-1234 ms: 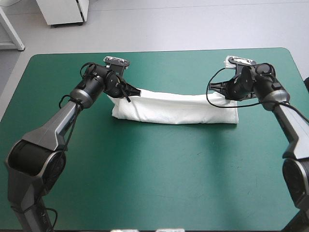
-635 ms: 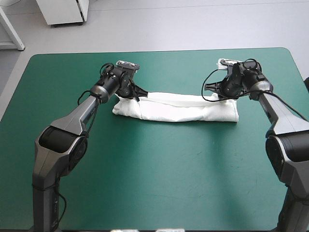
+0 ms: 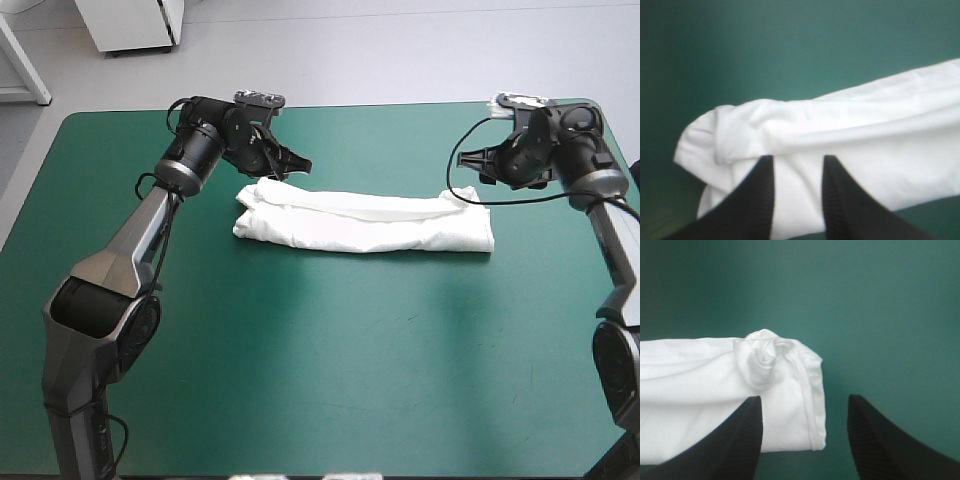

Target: Fold the cloth

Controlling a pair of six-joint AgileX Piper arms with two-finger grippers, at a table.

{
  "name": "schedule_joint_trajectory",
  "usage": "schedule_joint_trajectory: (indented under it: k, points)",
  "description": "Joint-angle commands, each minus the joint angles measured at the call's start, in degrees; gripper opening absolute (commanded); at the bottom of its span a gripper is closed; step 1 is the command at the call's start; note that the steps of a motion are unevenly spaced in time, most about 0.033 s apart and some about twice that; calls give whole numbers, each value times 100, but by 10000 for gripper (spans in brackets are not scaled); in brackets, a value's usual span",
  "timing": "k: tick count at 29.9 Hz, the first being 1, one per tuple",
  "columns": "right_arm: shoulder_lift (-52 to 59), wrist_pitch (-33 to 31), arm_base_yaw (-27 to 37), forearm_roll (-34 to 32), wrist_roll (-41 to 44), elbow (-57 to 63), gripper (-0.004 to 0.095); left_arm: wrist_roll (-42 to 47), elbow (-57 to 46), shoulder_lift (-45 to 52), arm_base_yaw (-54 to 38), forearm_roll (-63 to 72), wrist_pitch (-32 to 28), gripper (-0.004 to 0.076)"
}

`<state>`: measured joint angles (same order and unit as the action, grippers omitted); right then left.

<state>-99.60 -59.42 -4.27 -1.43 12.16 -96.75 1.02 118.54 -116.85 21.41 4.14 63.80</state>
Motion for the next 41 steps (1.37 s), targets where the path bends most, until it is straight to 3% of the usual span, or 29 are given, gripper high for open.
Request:
schedule_joint_trajectory:
  k: [1, 13, 24, 31, 36, 41]
  points:
    - [477, 53, 272, -2, -60, -173, 481, -487, 193, 412, 215, 698, -241, -2]
    - [641, -51, 546, 197, -220, -173, 482, -567, 182, -28, 1127, 1076, -672, -10]
    - [641, -51, 644, 326, -220, -173, 425, -567, 182, -785, 1216, 962, -718, -10]
    - [582, -40, 1092, 1135, -447, -165, 421, -571, 182, -1119, 1216, 985, -689, -10]
    - [264, -362, 1476, 2538, -1453, -5, 429, -571, 182, -1211, 1216, 1032, -531, -10]
    - [-239, -536, 1467, 2848, -1998, 150, 552, -571, 182, -1219, 1216, 1032, -505, -10]
